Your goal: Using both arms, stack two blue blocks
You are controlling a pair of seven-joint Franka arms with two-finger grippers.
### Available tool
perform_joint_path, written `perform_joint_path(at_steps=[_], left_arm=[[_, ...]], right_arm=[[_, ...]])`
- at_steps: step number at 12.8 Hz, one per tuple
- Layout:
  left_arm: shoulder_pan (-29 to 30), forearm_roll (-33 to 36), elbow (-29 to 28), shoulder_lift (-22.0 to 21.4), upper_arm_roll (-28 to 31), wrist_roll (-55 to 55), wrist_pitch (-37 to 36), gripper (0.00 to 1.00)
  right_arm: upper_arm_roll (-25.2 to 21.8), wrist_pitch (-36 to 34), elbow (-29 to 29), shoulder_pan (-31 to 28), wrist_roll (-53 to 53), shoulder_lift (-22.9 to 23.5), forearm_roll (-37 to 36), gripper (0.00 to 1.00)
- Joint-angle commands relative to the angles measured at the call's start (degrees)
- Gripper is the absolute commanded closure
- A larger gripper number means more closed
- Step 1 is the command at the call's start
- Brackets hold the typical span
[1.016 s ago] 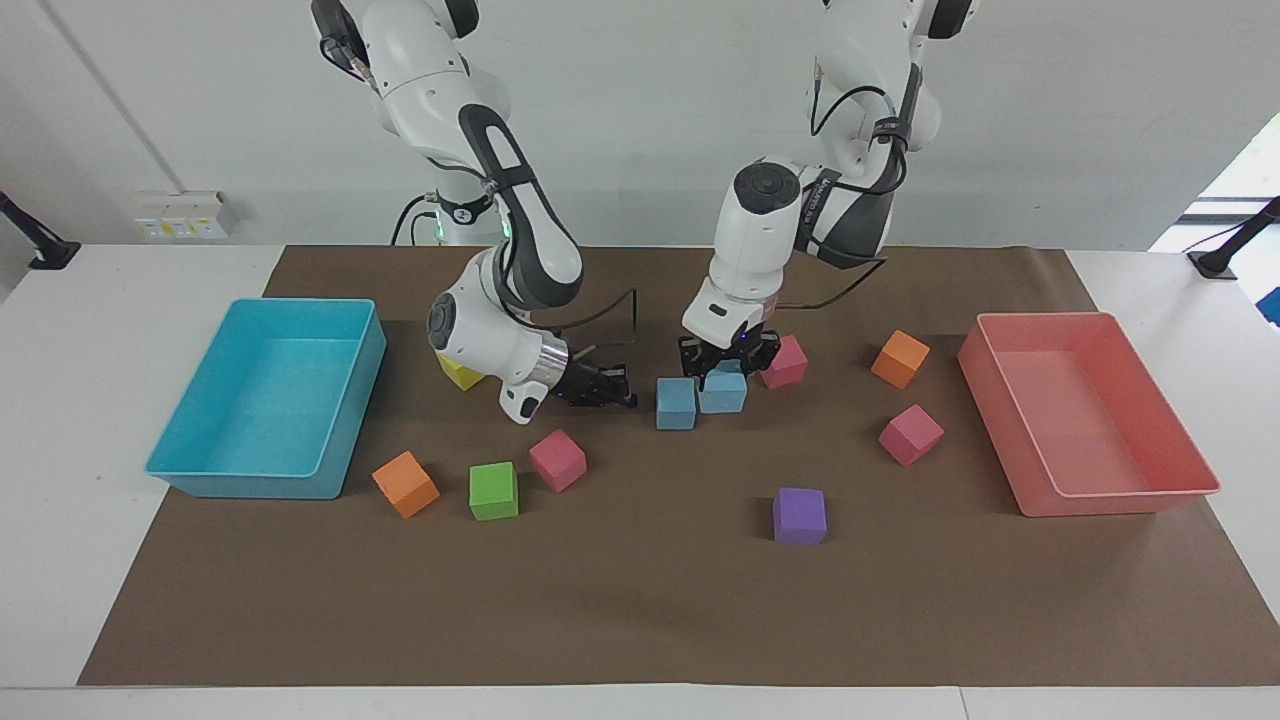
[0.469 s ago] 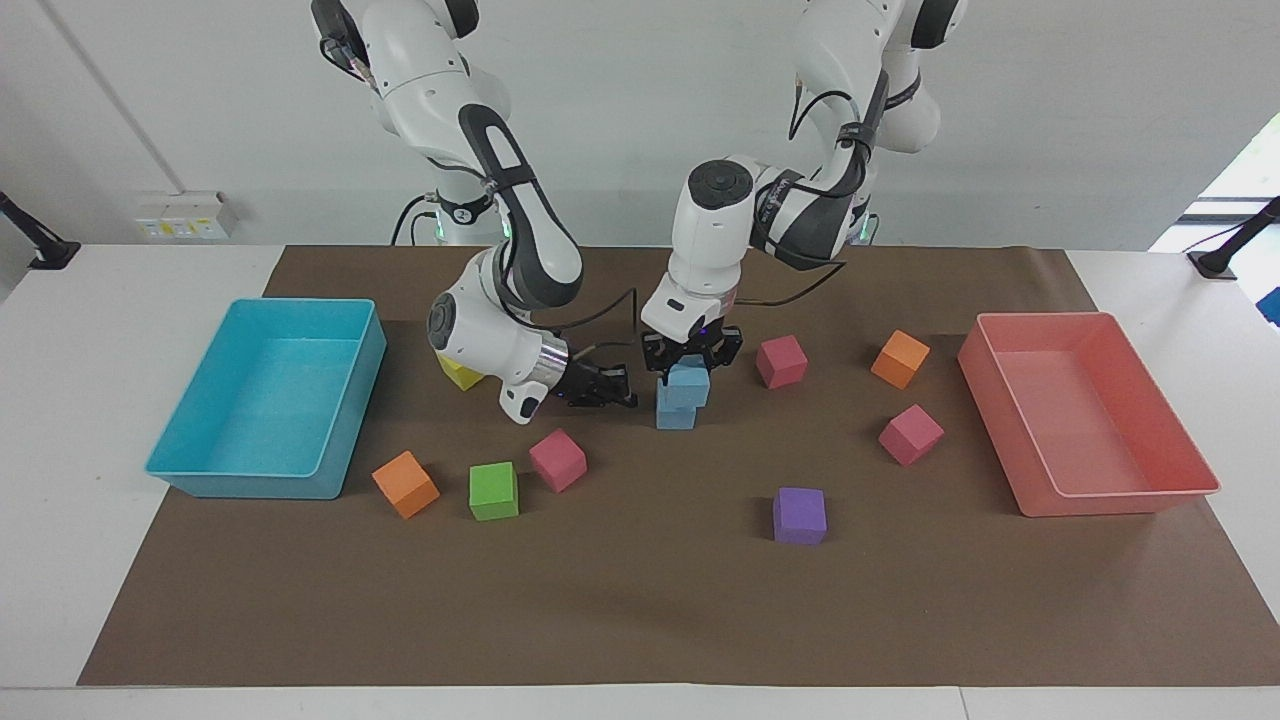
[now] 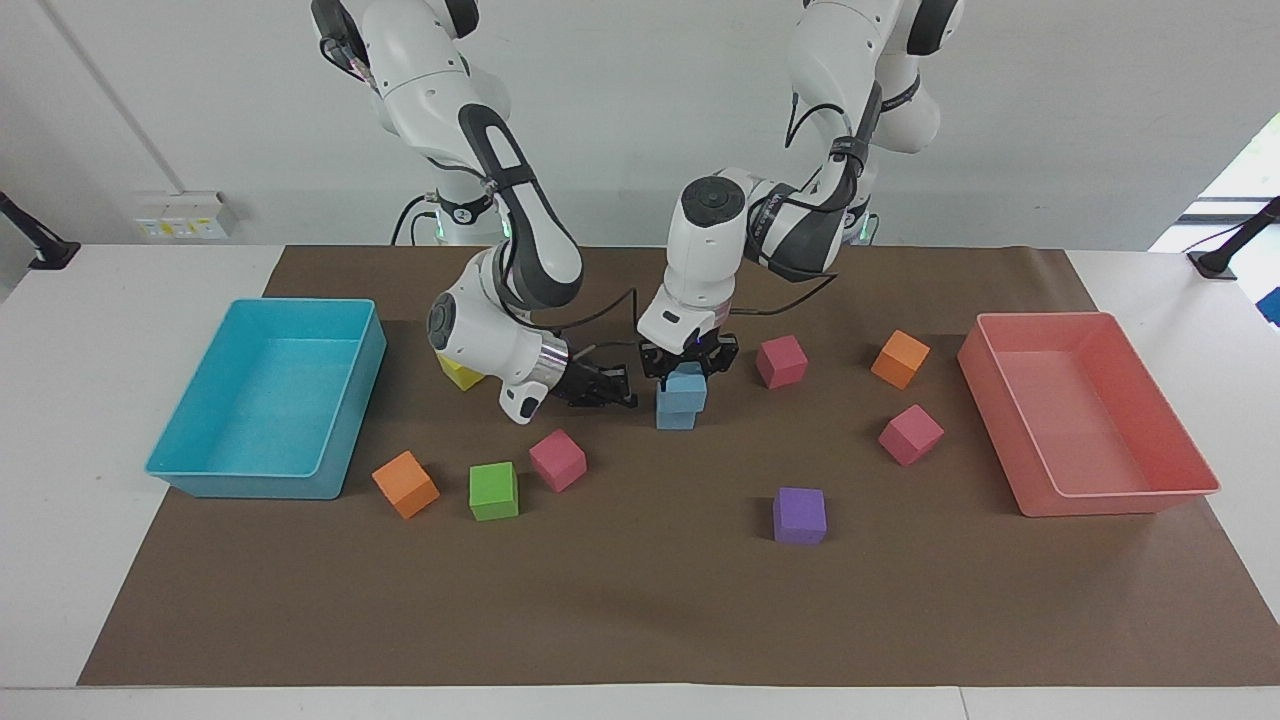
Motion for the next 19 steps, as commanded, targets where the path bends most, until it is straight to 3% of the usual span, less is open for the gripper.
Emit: perform_joint_path(at_steps=[1, 15, 16, 17, 18, 19], left_arm=[[-1.5, -0.8, -0.8, 0.1, 1.0, 0.9, 1.8, 1.00], [-1.8, -0.9, -2.4, -0.6, 0.7, 1.2, 1.4, 1.00], [-1.8, -0.9, -2.4, -0.6, 0.7, 0.7, 1.4, 0.86], [-1.8, -0.9, -2.4, -0.5, 0.7, 0.7, 1.4, 0.43], [-1.7, -0.9, -2.4, -0.6, 0.7, 0.8, 1.4, 0.18], [-1.8, -0.9, -2.4, -0.6, 0.7, 1.0, 1.5, 0.02]], right_arm=[[0.4, 1.5, -0.1, -0.1, -2.4, 0.0, 2.4, 1.00], [0.5, 1.6, 0.1, -0.1, -2.4, 0.0, 3.0, 1.00], [0.5, 1.6, 0.1, -0.1, -2.5, 0.0, 3.0, 1.00], [0.4, 1.6, 0.1, -0.1, -2.4, 0.0, 3.0, 1.00], [0.4, 1.6, 0.1, -0.1, -2.4, 0.0, 3.0, 1.00], [0.4, 1.6, 0.1, -0.1, -2.4, 0.0, 3.0, 1.00]])
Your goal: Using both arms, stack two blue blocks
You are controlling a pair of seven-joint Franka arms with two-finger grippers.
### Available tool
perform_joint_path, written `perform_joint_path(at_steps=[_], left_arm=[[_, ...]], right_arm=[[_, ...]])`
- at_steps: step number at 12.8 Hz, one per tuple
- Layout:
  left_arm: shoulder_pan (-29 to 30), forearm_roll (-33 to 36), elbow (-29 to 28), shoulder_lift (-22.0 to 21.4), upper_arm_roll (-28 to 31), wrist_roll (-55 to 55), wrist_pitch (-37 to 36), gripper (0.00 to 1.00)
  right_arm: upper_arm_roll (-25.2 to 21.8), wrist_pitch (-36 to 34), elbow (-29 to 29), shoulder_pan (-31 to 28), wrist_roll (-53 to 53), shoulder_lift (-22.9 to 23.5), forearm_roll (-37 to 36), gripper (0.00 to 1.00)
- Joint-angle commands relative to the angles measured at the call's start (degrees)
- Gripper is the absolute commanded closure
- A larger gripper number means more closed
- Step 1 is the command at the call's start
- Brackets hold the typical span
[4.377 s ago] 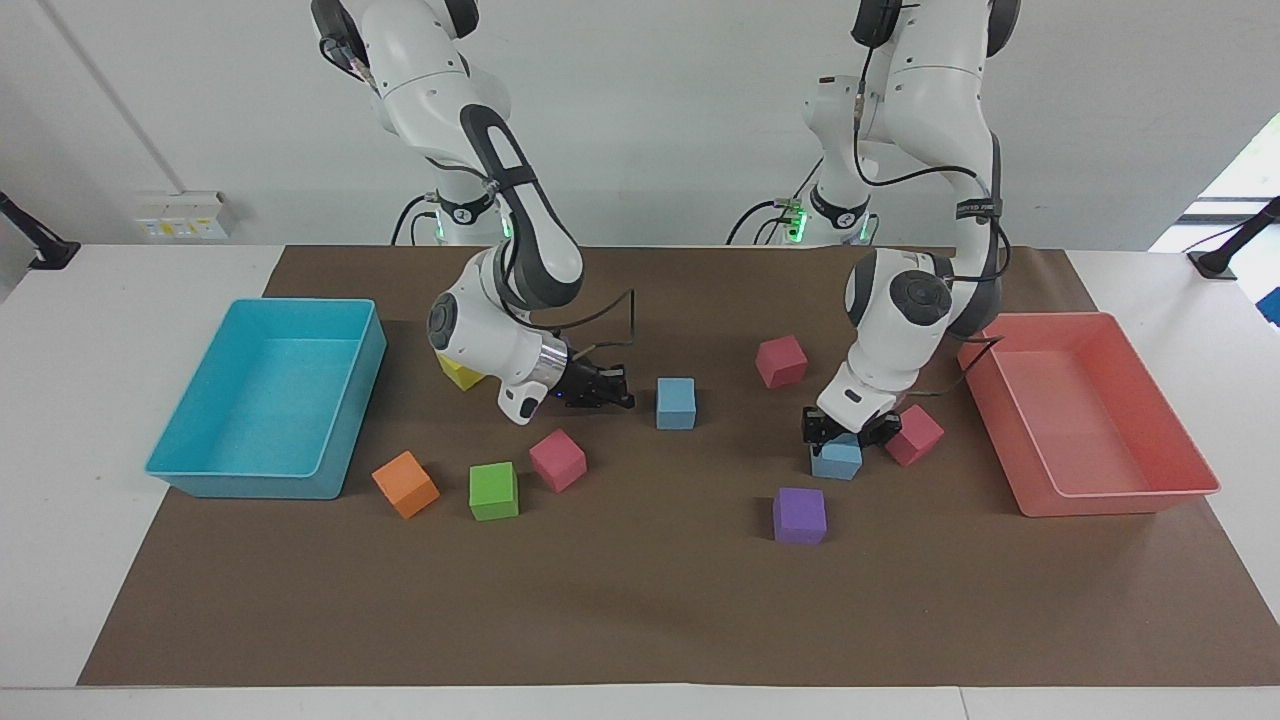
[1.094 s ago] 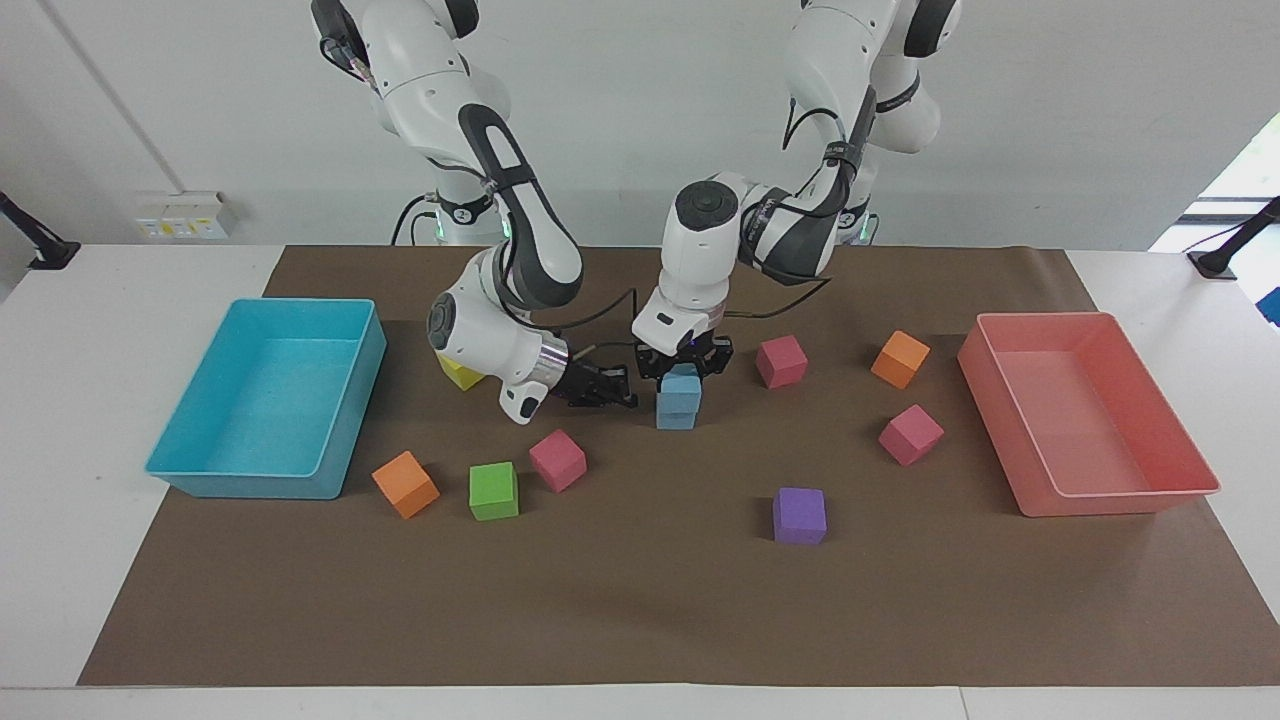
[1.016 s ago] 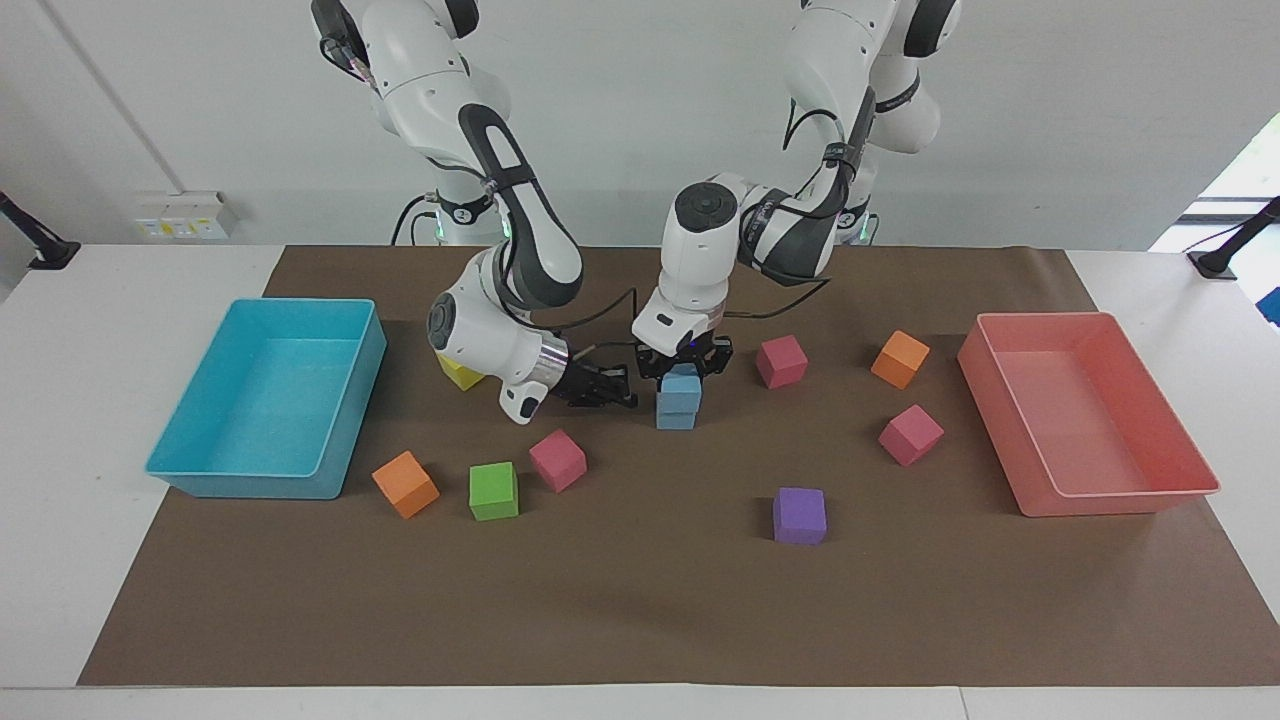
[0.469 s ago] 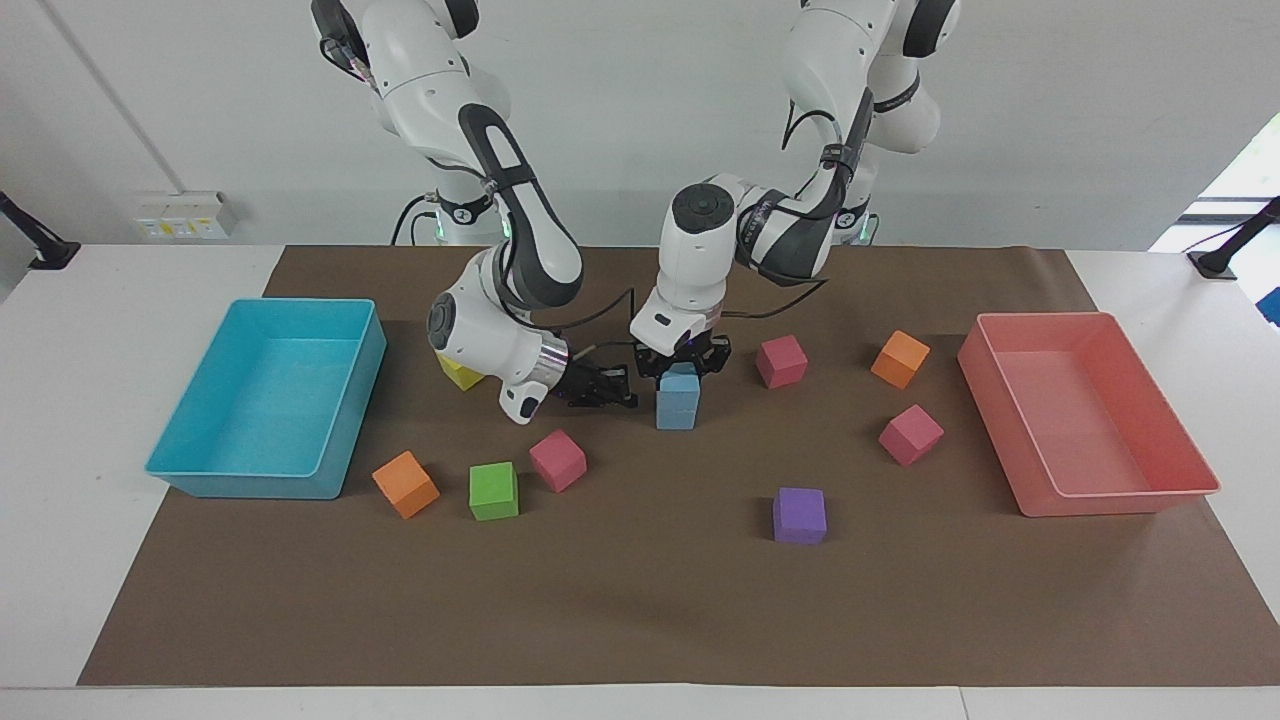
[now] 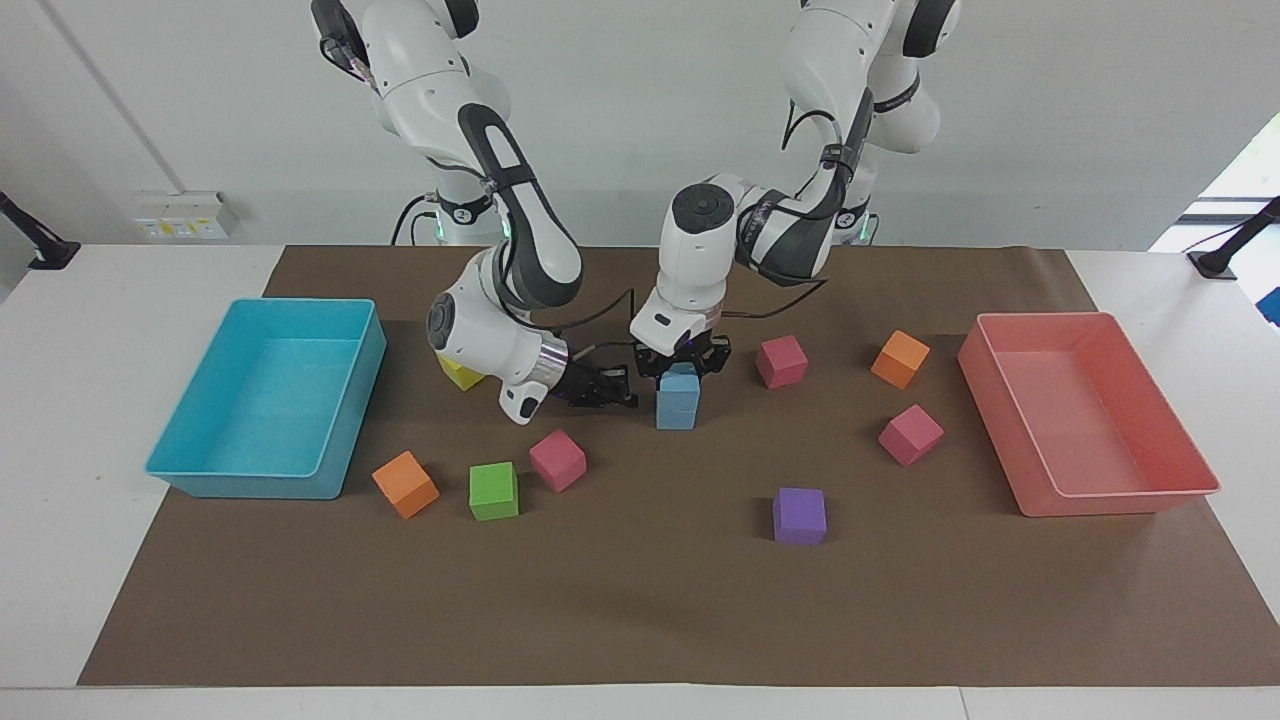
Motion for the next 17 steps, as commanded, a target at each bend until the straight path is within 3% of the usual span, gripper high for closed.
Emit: perform_joint_path(at_steps=[1, 6, 12, 17], left_arm=[[-1.2, -0.9, -1.2, -0.9, 1.0, 0.8, 0.6, 0.00], [-1.0, -0.9, -0.8, -1.0, 1.1, 1.5, 0.6, 0.00], [0.3, -0.9, -0.3, -5.9, 1.2, 4.7, -3.3, 0.00], [6.9, -1.0, -1.0, -12.5, 1.3, 14.4, -10.9, 0.00]], right_arm=[[0.4, 1.5, -0.1, -0.1, -2.4, 0.0, 2.6, 1.00], [0.5, 1.5, -0.1, -0.1, -2.4, 0.0, 2.6, 1.00], [0.4, 1.5, -0.1, -0.1, -2.5, 0.0, 2.6, 1.00], [0.4, 1.2, 0.0, -0.1, -3.1, 0.1, 2.7, 1.00]])
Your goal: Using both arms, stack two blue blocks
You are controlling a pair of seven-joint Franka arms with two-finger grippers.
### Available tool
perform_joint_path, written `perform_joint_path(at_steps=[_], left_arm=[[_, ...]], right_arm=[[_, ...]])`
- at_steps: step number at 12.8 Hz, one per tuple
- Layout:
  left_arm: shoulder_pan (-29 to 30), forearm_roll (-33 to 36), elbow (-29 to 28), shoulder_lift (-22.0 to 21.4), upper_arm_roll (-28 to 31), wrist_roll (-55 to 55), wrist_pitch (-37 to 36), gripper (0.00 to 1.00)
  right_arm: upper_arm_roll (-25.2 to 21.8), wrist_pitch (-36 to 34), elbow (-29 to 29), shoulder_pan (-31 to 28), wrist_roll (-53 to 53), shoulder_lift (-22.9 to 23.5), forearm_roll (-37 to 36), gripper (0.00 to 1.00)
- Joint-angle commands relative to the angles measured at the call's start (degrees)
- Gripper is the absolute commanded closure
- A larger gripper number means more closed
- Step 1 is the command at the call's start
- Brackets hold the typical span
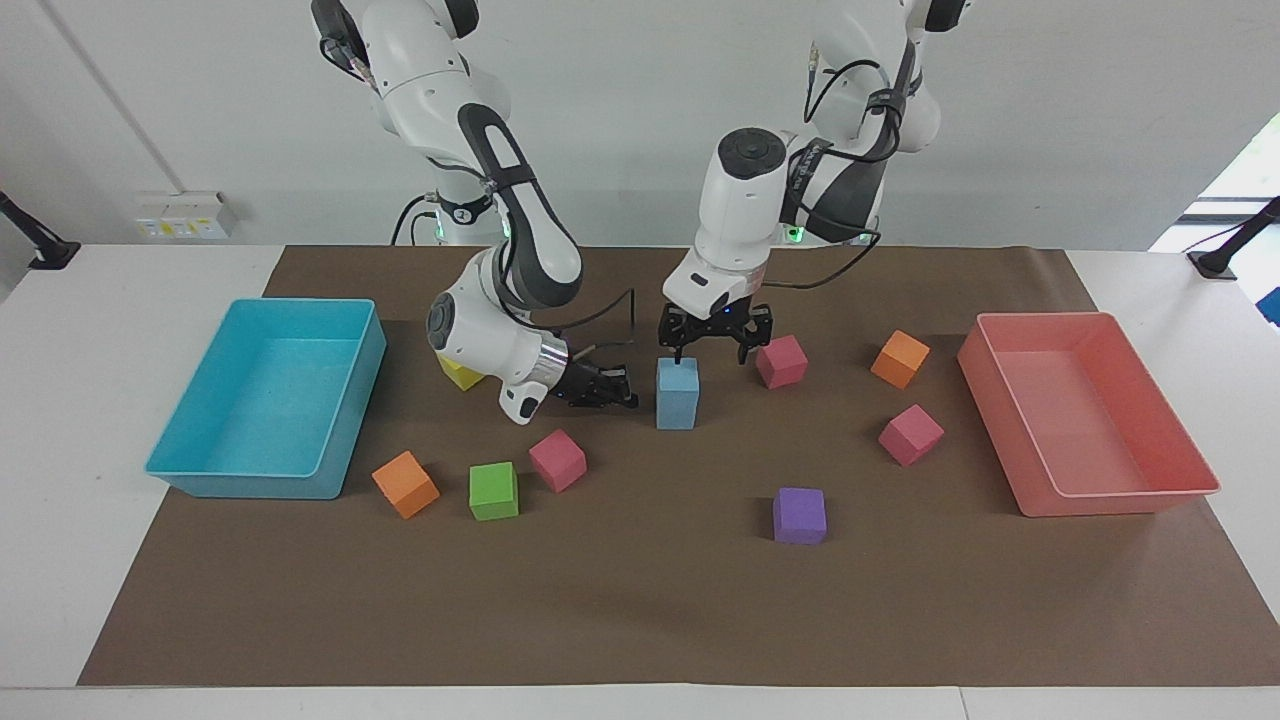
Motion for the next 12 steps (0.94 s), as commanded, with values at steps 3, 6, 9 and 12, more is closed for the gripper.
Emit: perform_joint_path(at_steps=[3, 6, 9, 12], left_arm=[[8.1, -1.0, -1.2, -7.1, 0.0, 11.2, -7.0, 0.00], [14.0, -0.9, -0.2, -10.0, 0.3, 18.3, -10.3, 0.00], [19.8, -0.8, 3.0, -11.1, 0.5, 24.4, -13.8, 0.00], [25.0, -0.8, 9.6, -11.3, 0.7, 34.4, -23.8, 0.00]], right_arm=[[0.3, 0.8, 0.2, -0.1, -3.3, -0.3, 2.7, 1.00], [-0.1, 0.7, 0.5, -0.2, -3.3, -1.2, 2.5, 1.00], [-0.7, 0.4, 0.7, -0.3, -3.1, -2.2, 1.6, 1.00], [-3.0, -2.5, 2.3, -0.4, -2.6, -3.3, -3.0, 1.00]])
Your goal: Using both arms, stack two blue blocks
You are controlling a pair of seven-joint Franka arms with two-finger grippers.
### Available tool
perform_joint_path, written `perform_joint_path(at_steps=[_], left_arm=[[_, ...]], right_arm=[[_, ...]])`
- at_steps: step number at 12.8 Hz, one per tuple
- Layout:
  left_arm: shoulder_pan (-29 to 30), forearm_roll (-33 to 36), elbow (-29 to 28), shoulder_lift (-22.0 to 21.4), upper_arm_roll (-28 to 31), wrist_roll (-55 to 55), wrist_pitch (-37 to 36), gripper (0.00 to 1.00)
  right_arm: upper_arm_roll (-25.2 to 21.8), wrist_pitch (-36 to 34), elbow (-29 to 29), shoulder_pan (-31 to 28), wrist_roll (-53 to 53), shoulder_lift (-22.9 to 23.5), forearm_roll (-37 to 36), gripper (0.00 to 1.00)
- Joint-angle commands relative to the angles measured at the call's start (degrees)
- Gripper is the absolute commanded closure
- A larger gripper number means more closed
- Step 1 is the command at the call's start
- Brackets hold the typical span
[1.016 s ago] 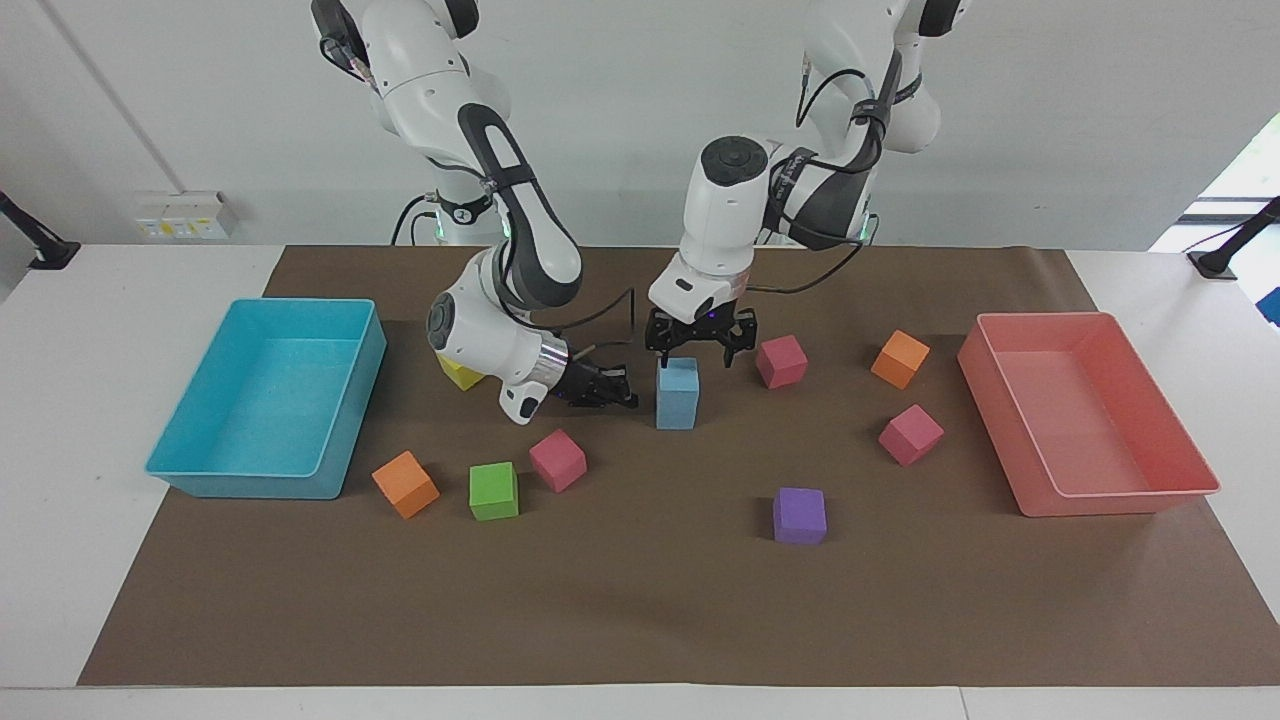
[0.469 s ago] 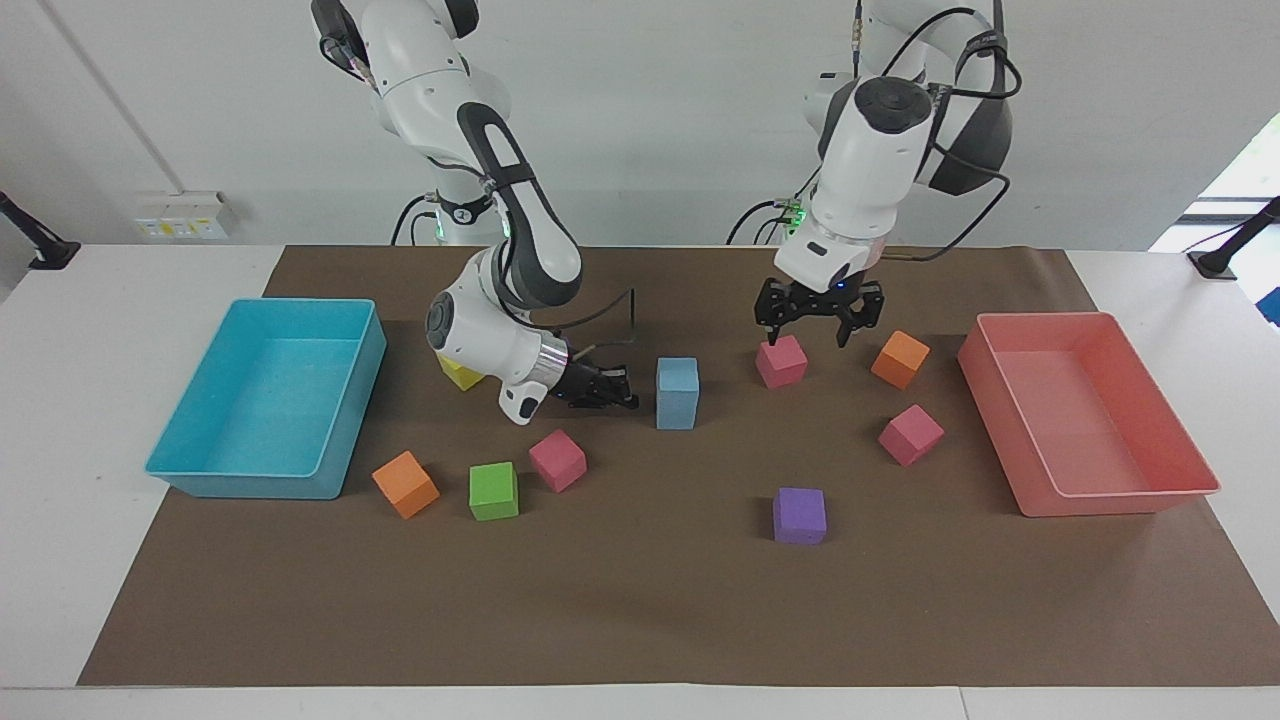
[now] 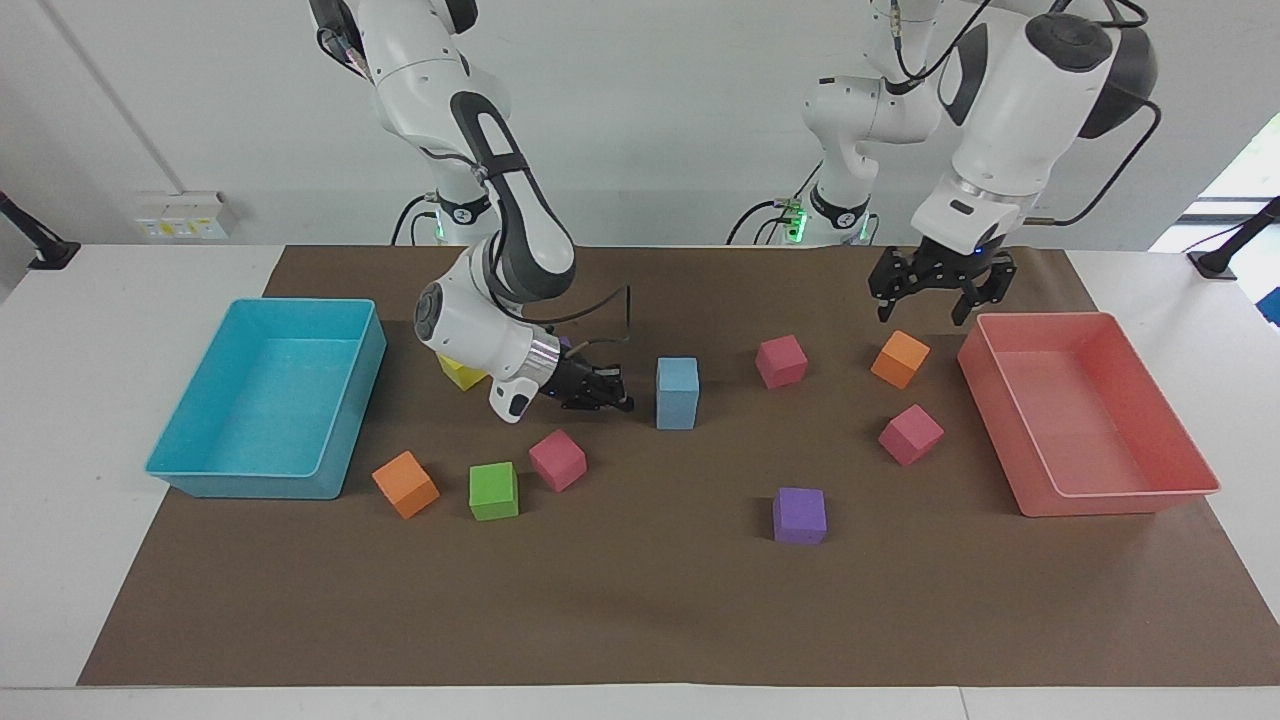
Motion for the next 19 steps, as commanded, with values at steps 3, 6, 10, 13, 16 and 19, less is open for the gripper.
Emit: perform_joint_path(at_steps=[3, 6, 10, 13, 16, 19], left_arm=[[6.5, -0.2, 8.9, 0.1, -0.5, 10.5, -12.7, 0.00], [8.0, -0.4, 13.9, 0.7, -0.4, 10.9, -17.8, 0.00], [8.1, -0.6, 15.6, 1.0, -0.4, 10.9, -20.1, 0.00], [8.0, -0.7, 15.6, 0.5, -0.4, 11.0, -21.7, 0.00], [8.0, -0.9, 15.1, 0.1, -0.4, 11.2, -21.8, 0.00], [8.1, -1.5, 13.2, -1.7, 0.1, 11.2, -21.3, 0.00]], right_arm=[[-4.6, -9.2, 5.2, -0.3, 1.8, -2.6, -12.1, 0.93], [-7.0, -15.3, 9.7, -0.3, 4.1, -3.9, -21.6, 0.64], [-9.2, -19.4, 13.4, -0.3, 7.5, -5.7, -32.2, 0.37], [-9.3, -20.5, 14.2, -0.3, 11.3, -7.8, -42.3, 0.00], [-10.6, -21.6, 14.2, -0.2, 11.6, -10.0, -46.9, 0.00], [-13.3, -23.1, 14.2, -0.2, 11.8, -13.9, -50.4, 0.00]])
